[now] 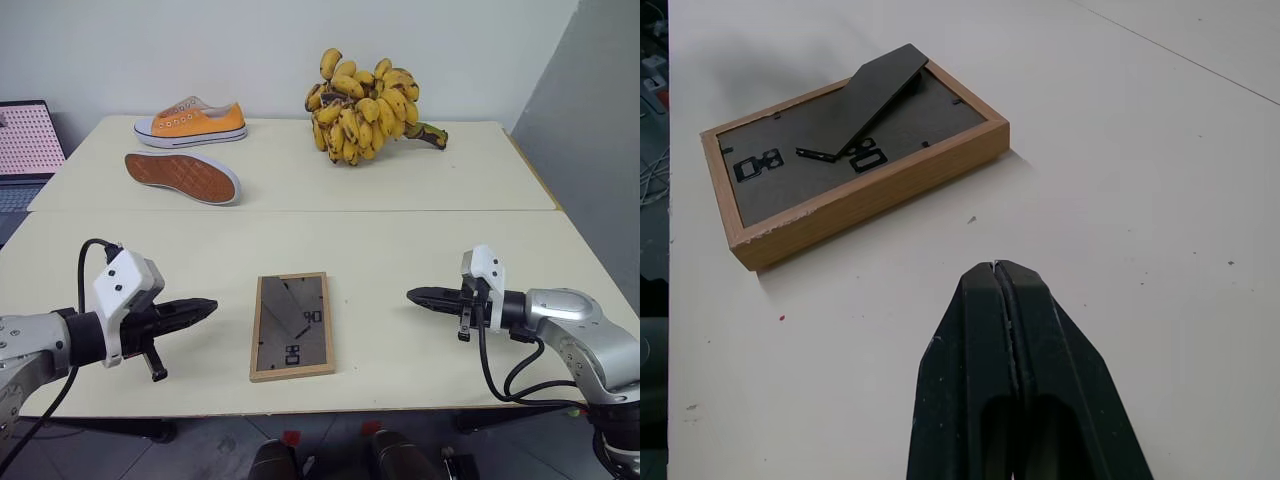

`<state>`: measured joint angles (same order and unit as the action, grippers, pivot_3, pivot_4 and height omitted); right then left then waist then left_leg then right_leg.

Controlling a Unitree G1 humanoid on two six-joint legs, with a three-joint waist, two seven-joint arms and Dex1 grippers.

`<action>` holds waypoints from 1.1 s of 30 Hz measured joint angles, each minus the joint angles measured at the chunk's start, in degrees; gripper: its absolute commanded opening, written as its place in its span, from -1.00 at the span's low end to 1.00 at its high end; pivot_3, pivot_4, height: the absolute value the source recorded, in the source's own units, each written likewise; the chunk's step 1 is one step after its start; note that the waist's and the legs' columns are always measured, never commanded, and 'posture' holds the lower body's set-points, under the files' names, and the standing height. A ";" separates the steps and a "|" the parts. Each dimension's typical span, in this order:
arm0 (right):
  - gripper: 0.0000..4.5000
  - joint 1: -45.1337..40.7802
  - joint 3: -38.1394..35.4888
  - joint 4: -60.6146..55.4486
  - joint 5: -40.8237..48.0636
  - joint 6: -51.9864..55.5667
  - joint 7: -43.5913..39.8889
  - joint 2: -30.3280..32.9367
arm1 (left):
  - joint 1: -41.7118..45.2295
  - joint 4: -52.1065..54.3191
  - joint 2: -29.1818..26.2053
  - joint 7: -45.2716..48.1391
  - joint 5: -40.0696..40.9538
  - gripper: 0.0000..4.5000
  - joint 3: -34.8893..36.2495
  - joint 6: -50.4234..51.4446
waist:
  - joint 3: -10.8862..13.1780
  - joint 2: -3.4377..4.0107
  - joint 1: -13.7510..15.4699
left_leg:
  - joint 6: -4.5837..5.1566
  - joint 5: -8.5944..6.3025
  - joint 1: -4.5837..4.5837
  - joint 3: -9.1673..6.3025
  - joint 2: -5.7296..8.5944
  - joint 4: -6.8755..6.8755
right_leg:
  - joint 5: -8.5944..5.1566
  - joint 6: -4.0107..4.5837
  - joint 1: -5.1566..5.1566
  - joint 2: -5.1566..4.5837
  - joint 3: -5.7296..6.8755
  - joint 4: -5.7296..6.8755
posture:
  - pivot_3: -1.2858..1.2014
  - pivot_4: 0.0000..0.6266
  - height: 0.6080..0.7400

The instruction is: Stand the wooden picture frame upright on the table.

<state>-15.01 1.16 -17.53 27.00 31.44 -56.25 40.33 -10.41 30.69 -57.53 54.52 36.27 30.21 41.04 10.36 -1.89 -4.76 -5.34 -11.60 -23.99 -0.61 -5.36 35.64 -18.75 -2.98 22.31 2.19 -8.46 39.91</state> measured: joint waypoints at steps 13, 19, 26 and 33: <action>-1.00 -2.02 4.55 5.57 -5.85 -4.87 4.00 -6.24 | -3.33 -0.57 2.80 -3.87 -4.80 -0.98 -4.63 -0.73 | -0.01 -0.01 0.02 | 0.00 0.00 0.03 0.00 0.02 0.04 | 0.00 0.00 -0.02 0.01 -0.02 0.03 | 0.03 -0.52 1.00; -1.00 -4.93 7.52 12.87 -11.27 -8.94 8.21 -12.13 | 5.13 -6.31 8.37 -10.39 -10.80 -0.98 -16.72 -1.69 | -0.02 -0.02 0.12 | 0.00 0.00 -0.01 -0.03 0.03 0.08 | 0.08 0.06 -0.02 0.01 0.00 0.07 | 0.03 -0.52 1.00; -1.00 -7.51 9.82 18.27 -15.79 -12.55 11.14 -16.14 | 11.26 -10.34 13.38 -13.98 -14.43 -0.98 -25.38 -1.69 | -0.02 -0.02 0.13 | -0.01 0.00 -0.02 -0.07 0.03 0.07 | 0.17 0.21 -0.03 0.04 0.02 0.10 | 0.03 -0.52 1.00; -1.00 -8.85 13.07 21.73 -18.90 -14.68 11.46 -19.35 | 15.94 -12.53 17.08 -14.66 -15.31 -0.98 -29.06 -1.54 | -0.02 -0.02 0.51 | -0.01 0.01 -0.03 -0.12 0.07 0.14 | 0.19 0.19 -0.10 0.03 0.05 0.10 | 0.03 -0.52 1.00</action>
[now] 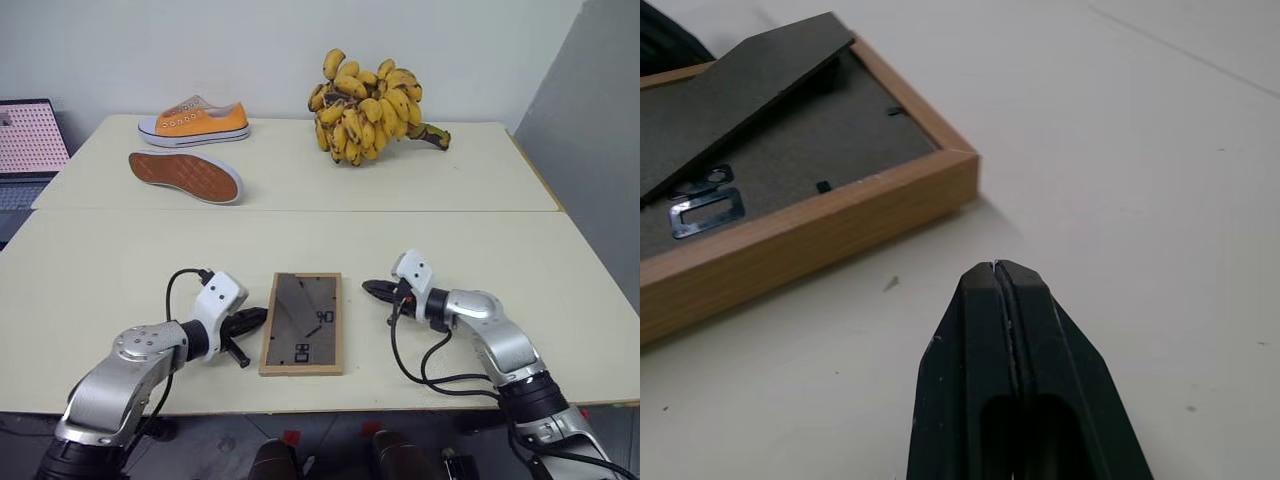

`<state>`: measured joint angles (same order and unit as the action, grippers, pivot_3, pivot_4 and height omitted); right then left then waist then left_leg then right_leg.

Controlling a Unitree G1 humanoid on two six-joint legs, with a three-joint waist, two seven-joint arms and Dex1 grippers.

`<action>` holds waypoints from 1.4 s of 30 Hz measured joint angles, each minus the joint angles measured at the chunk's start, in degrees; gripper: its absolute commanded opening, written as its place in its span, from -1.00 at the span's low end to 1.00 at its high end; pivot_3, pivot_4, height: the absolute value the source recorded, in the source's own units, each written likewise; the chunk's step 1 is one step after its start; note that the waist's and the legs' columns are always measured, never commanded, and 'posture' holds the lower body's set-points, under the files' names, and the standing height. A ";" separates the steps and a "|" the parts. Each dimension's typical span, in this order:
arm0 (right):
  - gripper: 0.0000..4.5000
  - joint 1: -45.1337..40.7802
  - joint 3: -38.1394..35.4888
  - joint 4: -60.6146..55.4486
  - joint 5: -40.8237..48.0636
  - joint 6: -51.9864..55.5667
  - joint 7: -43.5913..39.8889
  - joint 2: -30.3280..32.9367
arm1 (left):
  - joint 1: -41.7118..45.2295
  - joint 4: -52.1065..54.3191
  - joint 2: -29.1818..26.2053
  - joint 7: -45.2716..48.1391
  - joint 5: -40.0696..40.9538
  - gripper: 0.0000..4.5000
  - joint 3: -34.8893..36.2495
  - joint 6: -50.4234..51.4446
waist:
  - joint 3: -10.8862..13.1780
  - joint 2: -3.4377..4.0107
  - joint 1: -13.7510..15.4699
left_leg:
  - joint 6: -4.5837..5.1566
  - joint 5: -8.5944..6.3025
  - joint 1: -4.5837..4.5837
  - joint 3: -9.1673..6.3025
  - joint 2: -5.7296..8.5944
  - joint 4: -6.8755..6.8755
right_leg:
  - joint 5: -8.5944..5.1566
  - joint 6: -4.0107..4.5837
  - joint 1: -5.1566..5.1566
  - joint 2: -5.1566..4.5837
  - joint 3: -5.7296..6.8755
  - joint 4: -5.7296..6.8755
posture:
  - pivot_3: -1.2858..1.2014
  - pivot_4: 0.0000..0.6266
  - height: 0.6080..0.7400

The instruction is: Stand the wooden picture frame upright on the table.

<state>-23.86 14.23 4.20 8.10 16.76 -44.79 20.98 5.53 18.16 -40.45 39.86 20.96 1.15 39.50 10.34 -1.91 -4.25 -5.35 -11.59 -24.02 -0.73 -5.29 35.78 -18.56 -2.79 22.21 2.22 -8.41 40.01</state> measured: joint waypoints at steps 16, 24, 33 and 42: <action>-1.00 -0.83 -2.94 2.26 -0.43 0.28 1.55 0.24 | 11.95 -8.27 8.64 -0.78 -3.80 -0.98 -6.94 0.40 | 0.00 0.00 1.06 | 0.01 0.00 -0.01 -0.03 0.04 0.10 | 0.06 -0.05 -0.05 0.00 -0.01 0.02 | 0.03 -0.52 1.00; -1.00 -5.88 -3.89 10.31 -2.92 -2.85 2.77 -0.95 | 14.71 -10.59 11.24 -0.82 -5.41 -0.98 -8.38 0.40 | 0.00 0.00 1.12 | 0.01 0.01 -0.04 -0.06 0.06 0.15 | 0.11 -0.12 -0.08 0.00 -0.01 0.01 | 0.03 -0.52 1.00; -1.00 1.13 -3.89 3.96 -3.34 -4.91 -1.56 5.92 | 8.86 -1.65 3.55 2.60 1.77 -0.90 -2.65 11.50 | 0.00 0.01 1.01 | 0.01 0.00 -0.12 -0.10 0.03 0.12 | 0.10 -0.12 0.00 0.00 0.04 0.01 | 0.03 -0.52 1.00; -1.00 10.30 -7.89 -6.51 -0.44 -2.04 -5.97 15.14 | 19.37 -0.22 3.18 1.49 25.66 -0.06 20.80 51.20 | 0.00 0.01 0.92 | 0.03 0.02 0.09 -0.27 0.11 0.22 | -0.03 -0.46 -0.24 -0.01 0.14 0.01 | 0.03 -0.52 1.00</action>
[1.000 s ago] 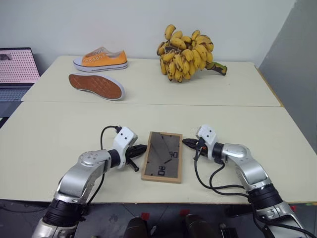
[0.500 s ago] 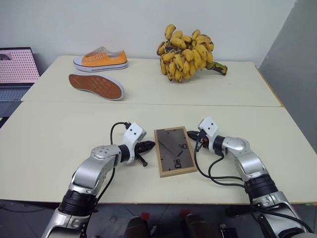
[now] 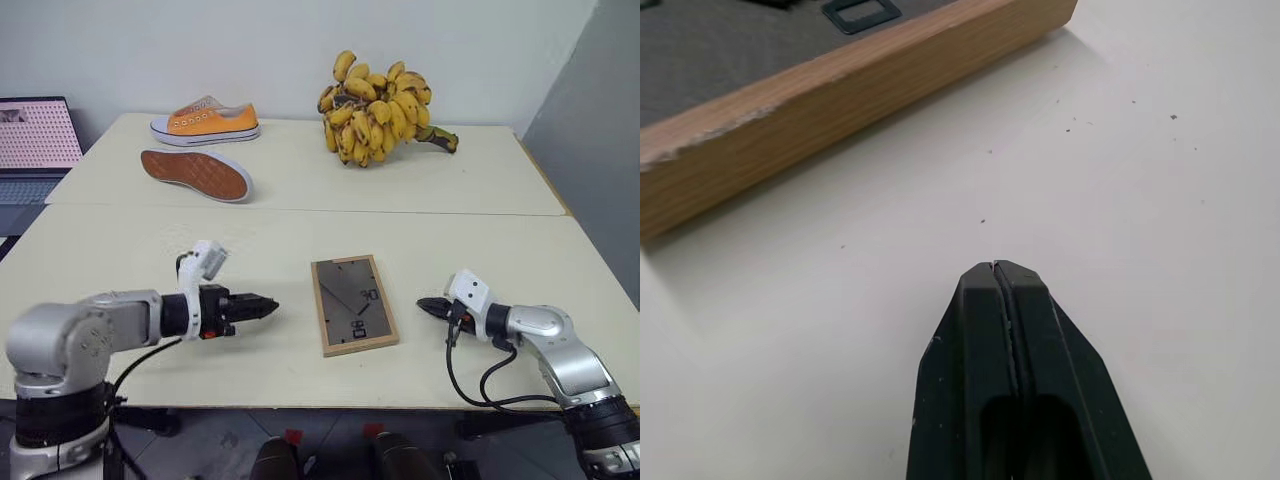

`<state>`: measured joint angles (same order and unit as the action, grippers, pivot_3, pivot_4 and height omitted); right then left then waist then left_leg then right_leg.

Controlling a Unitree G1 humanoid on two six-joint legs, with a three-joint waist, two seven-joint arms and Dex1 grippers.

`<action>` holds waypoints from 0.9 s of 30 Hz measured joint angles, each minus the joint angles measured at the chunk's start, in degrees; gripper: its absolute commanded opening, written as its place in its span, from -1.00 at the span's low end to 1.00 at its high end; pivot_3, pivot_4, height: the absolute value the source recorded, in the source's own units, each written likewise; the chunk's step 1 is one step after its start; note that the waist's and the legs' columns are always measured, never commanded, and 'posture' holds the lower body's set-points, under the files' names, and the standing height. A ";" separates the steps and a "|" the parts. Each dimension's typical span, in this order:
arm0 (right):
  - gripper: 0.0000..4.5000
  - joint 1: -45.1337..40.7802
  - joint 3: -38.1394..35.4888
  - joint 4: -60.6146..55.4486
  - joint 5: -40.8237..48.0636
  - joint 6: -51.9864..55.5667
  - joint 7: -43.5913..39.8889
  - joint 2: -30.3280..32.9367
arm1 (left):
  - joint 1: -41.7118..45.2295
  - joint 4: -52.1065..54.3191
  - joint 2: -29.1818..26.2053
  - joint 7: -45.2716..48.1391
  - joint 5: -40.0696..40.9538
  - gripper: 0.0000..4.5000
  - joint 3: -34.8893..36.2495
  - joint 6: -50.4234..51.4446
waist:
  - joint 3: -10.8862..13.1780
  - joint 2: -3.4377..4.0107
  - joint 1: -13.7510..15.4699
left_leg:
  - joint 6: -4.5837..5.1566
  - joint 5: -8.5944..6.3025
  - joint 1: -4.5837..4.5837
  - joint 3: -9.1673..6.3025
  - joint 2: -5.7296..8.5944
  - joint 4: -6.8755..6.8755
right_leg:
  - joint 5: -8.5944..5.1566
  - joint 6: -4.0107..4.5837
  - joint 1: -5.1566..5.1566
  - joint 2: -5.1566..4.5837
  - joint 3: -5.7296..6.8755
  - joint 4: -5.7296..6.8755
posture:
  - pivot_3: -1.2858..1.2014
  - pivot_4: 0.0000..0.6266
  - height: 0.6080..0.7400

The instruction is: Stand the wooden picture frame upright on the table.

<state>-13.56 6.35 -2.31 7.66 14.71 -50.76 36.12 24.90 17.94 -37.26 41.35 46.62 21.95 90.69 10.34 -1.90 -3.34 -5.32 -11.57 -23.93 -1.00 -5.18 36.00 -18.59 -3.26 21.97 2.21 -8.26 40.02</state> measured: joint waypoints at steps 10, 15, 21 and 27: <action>-1.00 1.56 0.03 -1.70 0.15 0.79 0.94 -0.38 | 1.49 -10.82 3.60 -22.91 21.08 0.52 0.58 1.52 | 0.00 0.00 0.10 | -0.01 -0.01 -0.09 -0.14 0.05 -0.02 | 0.15 0.28 0.04 -0.03 0.01 0.00 | 0.03 -0.52 1.00; -1.00 1.31 1.26 -1.65 -0.52 0.65 2.17 -1.91 | 0.40 -12.36 5.84 -33.25 27.75 0.52 -2.35 1.53 | 0.00 -0.01 0.08 | -0.01 -0.01 -0.08 -0.29 0.27 -0.02 | 0.10 0.13 0.02 -0.16 0.01 0.02 | 0.03 -0.52 1.00; -1.00 0.68 2.66 -1.36 -2.07 -0.46 3.45 -4.17 | 0.45 -14.97 6.16 -43.26 36.62 0.52 -3.17 1.53 | -0.02 -0.03 0.06 | -0.01 -0.01 -0.07 -0.32 0.35 -0.03 | 0.11 0.15 0.00 -0.23 0.02 0.02 | 0.03 -0.52 1.00; -1.00 -0.32 4.31 -1.41 -2.15 1.08 5.08 -7.60 | 0.63 -17.78 6.02 -51.93 45.84 0.52 -7.02 -1.74 | -0.03 -0.04 0.17 | -0.01 -0.01 -0.06 -0.34 0.42 -0.03 | 0.16 0.24 -0.05 -0.31 0.05 0.02 | 0.03 -0.52 1.00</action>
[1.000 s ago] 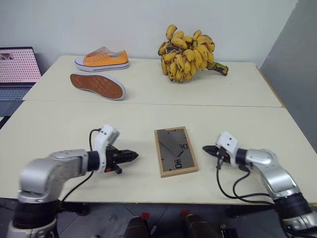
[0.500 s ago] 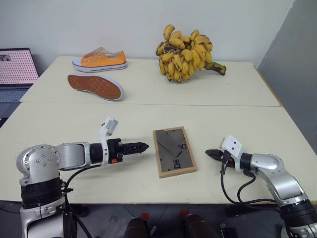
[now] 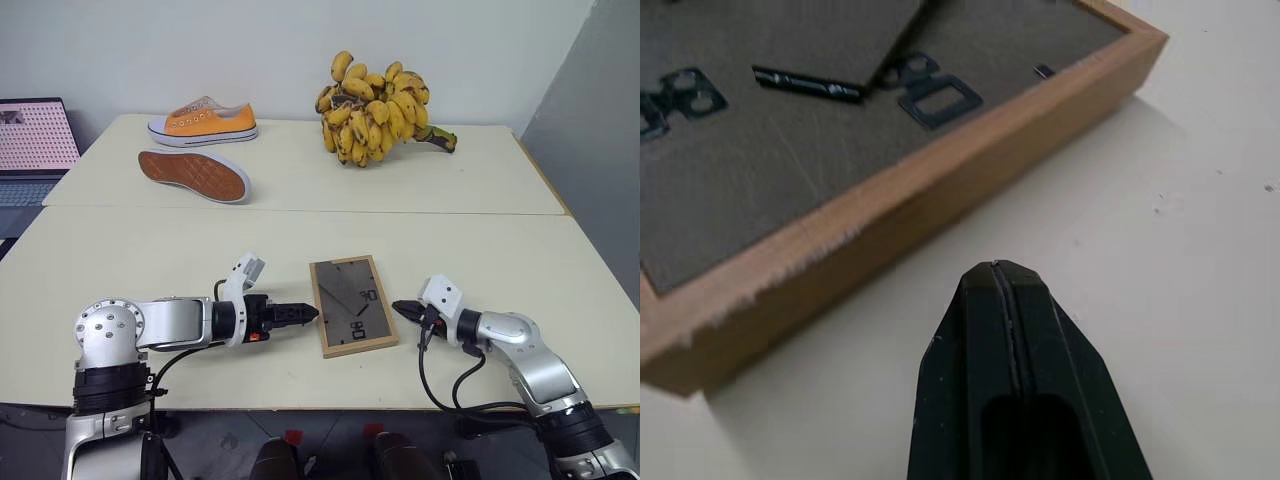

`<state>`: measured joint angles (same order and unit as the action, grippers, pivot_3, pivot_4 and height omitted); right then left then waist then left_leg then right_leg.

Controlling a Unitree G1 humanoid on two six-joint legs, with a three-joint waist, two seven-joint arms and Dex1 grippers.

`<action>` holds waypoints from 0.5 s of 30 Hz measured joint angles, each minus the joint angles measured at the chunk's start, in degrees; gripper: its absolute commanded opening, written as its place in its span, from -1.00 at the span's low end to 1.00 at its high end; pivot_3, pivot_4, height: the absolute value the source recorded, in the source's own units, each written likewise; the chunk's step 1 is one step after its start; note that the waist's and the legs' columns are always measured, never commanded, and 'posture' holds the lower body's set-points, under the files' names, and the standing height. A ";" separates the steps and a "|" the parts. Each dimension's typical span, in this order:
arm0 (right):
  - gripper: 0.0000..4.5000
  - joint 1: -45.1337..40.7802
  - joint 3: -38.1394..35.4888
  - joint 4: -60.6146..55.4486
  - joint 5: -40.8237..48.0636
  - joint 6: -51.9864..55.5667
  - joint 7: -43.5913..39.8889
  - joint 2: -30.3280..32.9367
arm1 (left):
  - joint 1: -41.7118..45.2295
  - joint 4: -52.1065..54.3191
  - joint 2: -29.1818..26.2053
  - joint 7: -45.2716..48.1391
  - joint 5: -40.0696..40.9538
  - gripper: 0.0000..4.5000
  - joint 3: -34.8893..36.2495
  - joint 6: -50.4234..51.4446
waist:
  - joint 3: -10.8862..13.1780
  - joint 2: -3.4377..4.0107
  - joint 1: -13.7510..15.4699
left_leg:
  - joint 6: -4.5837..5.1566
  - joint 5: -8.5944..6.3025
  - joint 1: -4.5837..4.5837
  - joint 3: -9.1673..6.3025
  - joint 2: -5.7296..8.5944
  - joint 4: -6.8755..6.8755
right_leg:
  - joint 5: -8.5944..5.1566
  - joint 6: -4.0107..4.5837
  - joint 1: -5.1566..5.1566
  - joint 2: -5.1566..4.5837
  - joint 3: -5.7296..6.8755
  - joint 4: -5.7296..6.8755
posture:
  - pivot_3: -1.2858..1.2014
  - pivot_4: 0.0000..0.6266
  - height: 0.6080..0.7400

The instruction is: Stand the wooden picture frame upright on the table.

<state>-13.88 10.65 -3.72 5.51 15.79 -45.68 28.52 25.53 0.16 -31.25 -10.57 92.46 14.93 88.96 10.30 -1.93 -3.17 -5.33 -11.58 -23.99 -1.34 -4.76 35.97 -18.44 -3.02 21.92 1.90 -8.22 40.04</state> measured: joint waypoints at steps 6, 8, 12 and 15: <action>-1.00 -0.14 0.61 -0.87 -0.17 1.75 1.48 -1.55 | -0.25 -2.83 -5.23 -7.70 15.14 0.52 -9.08 -6.98 | -0.01 -0.01 -0.05 | 0.00 0.00 0.02 0.00 0.01 -0.01 | -0.01 -0.01 -0.01 -0.02 0.00 0.00 | 0.03 -0.52 1.00; -1.00 -0.17 0.81 -1.24 -0.18 2.52 2.03 -2.09 | -0.32 -2.98 -7.41 -8.05 18.08 0.52 -11.33 -8.49 | -0.01 -0.01 -0.04 | 0.00 0.00 0.01 0.00 0.03 -0.01 | -0.01 -0.01 -0.01 -0.02 0.00 -0.01 | 0.03 -0.52 1.00; -1.00 -0.16 0.85 -1.84 -0.17 3.58 2.39 -2.30 | -0.09 -4.20 -9.18 -7.36 19.30 0.52 -12.85 -10.30 | -0.01 -0.01 -0.01 | 0.00 0.00 0.02 0.01 0.05 -0.01 | -0.06 -0.10 0.00 -0.03 0.00 -0.02 | 0.03 -0.52 1.00; -1.00 -0.16 0.95 -2.03 -0.18 4.03 2.97 -2.82 | 0.65 -5.02 -9.21 -7.33 19.33 0.52 -14.01 -11.16 | -0.01 -0.01 -0.02 | 0.00 0.00 0.01 0.01 0.04 -0.01 | -0.06 -0.10 0.00 -0.03 0.00 -0.02 | 0.03 -0.52 1.00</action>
<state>-14.05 11.60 -5.75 5.33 19.82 -42.71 25.70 26.18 -4.86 -40.46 -17.90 111.79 0.91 77.80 10.29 -1.94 -3.19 -5.34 -11.58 -23.97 -1.33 -4.72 35.96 -18.50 -3.12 21.92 1.87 -8.21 40.03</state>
